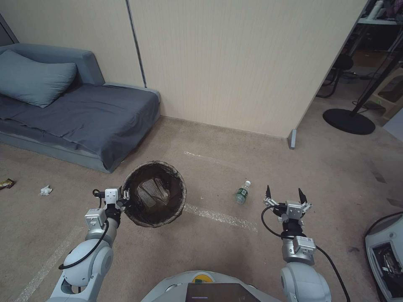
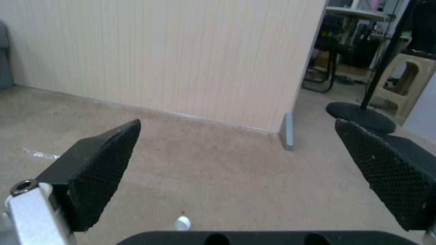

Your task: Pick up the trash bin, then pick up the garbage from the floor and place it into the trash bin.

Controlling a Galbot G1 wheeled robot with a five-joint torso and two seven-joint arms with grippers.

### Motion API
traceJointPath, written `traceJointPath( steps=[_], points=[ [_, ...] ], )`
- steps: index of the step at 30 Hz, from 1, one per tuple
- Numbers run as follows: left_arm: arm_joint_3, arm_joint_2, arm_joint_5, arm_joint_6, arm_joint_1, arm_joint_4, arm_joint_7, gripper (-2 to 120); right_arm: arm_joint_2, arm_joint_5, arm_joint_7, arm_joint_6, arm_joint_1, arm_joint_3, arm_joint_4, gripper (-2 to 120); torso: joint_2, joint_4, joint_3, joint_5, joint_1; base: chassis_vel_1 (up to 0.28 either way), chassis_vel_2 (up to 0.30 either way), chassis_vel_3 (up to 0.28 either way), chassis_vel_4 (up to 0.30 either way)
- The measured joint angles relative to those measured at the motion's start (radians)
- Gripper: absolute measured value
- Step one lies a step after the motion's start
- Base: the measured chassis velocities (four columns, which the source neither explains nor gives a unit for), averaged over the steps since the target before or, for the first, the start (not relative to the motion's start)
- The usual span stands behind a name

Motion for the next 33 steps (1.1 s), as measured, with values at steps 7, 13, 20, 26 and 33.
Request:
traceJointPath(
  steps=[7,13,20,26,33],
  points=[
    [-0.003,0.001,-0.001,-0.002,0.001,-0.001,0.002,3,0.000,-0.005,0.001,0.005,-0.003,-0.002,0.000,100,0.000,-0.0001,0.000,0.0000,0.000,-0.120,0.133,0.128,-0.120],
    [-0.003,0.000,-0.001,-0.003,0.003,-0.005,0.002,3,0.000,-0.007,0.001,0.009,-0.007,-0.002,0.000,100,0.000,0.0000,0.000,0.0000,0.000,-0.117,0.113,0.108,-0.112],
    [-0.005,-0.001,-0.002,-0.006,0.000,-0.002,0.001,3,0.000,-0.012,0.001,0.011,-0.011,-0.003,-0.004,100,0.000,-0.0001,0.000,0.0001,0.000,-0.122,0.118,0.119,-0.121],
    [-0.010,0.000,-0.004,-0.013,0.005,0.000,0.002,3,0.000,-0.018,0.000,0.015,-0.012,-0.007,-0.010,100,0.000,0.0000,0.000,0.0000,0.000,-0.102,0.100,0.098,-0.112],
    [-0.010,0.003,-0.008,-0.012,0.005,-0.016,0.003,3,0.000,0.005,-0.004,0.009,-0.002,-0.005,-0.014,100,0.000,0.0000,0.000,0.0000,0.000,-0.025,0.031,0.033,-0.036]
  ],
)
